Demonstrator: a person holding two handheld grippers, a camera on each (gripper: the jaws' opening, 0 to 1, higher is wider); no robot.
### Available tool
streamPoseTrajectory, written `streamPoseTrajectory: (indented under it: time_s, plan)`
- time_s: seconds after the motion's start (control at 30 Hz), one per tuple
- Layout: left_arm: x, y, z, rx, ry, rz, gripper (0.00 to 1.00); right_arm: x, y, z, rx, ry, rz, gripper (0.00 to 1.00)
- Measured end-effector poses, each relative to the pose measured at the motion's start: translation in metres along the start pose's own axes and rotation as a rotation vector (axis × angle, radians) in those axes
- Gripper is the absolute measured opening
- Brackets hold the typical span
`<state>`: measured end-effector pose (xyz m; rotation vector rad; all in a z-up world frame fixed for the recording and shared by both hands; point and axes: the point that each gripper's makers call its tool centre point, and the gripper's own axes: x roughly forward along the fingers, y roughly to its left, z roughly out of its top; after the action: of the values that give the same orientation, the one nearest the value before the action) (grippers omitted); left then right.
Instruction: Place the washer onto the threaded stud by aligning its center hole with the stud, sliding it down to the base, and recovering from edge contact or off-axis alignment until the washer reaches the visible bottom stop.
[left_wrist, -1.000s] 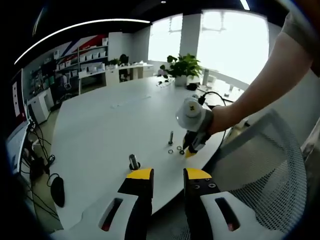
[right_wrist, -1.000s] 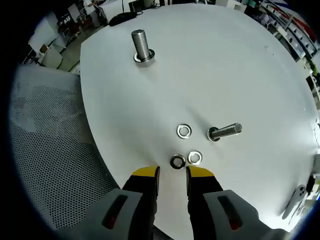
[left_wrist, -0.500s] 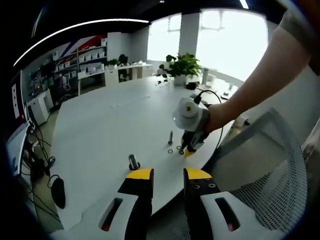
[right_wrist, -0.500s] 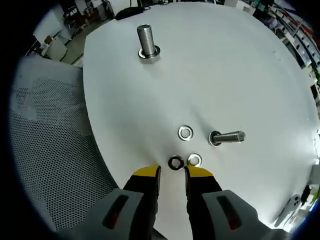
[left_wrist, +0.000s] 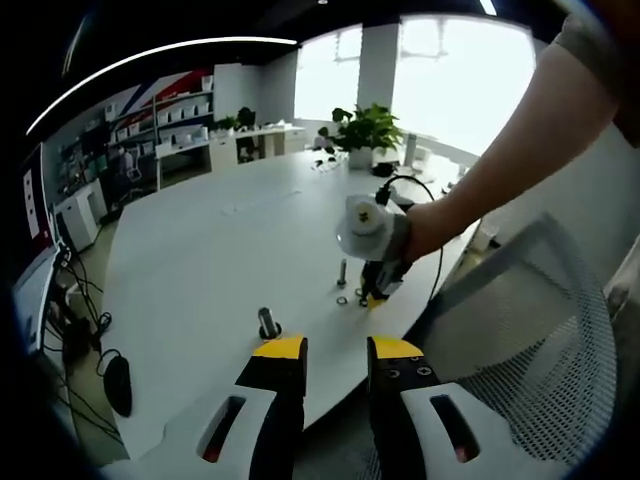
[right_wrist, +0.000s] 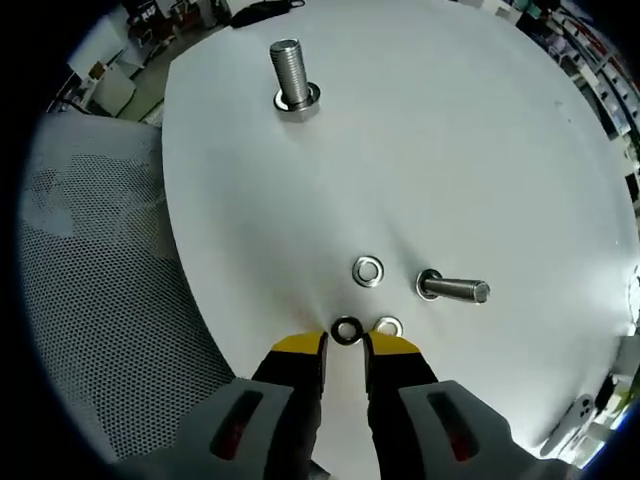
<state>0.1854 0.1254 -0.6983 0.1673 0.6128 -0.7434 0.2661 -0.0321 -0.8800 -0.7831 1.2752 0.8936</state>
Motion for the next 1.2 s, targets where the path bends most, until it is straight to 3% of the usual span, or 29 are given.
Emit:
streamPoseTrajectory:
  time_s: [0.2, 0.33, 0.47, 0.57, 0.83, 1.0, 1.2]
  plan:
    - [0.000, 0.000, 0.000, 0.004, 0.004, -0.001, 0.22, 0.001, 0.000, 0.001, -0.020, 0.053, 0.003, 0.17]
    - [0.000, 0.000, 0.000, 0.003, 0.003, 0.002, 0.21, 0.001, 0.002, 0.000, -0.096, 0.119, 0.001, 0.17]
    - [0.001, 0.000, -0.001, 0.006, 0.008, 0.005, 0.21, 0.002, 0.001, 0.001, -0.066, 0.170, -0.003, 0.17]
    - [0.001, 0.001, -0.002, 0.008, 0.013, 0.009, 0.21, 0.002, 0.002, 0.000, -0.090, 0.221, -0.017, 0.16]
    - [0.001, 0.002, -0.003, 0.008, 0.017, 0.012, 0.21, 0.003, -0.005, 0.000, -0.356, 0.349, -0.136, 0.05]
    - [0.000, 0.003, -0.002, 0.004, 0.009, 0.016, 0.21, 0.002, -0.004, -0.001, -0.237, 0.265, -0.090, 0.06]
    - [0.000, 0.002, -0.001, 0.014, 0.009, 0.014, 0.21, -0.002, 0.003, 0.001, 0.107, 0.035, 0.065, 0.16]
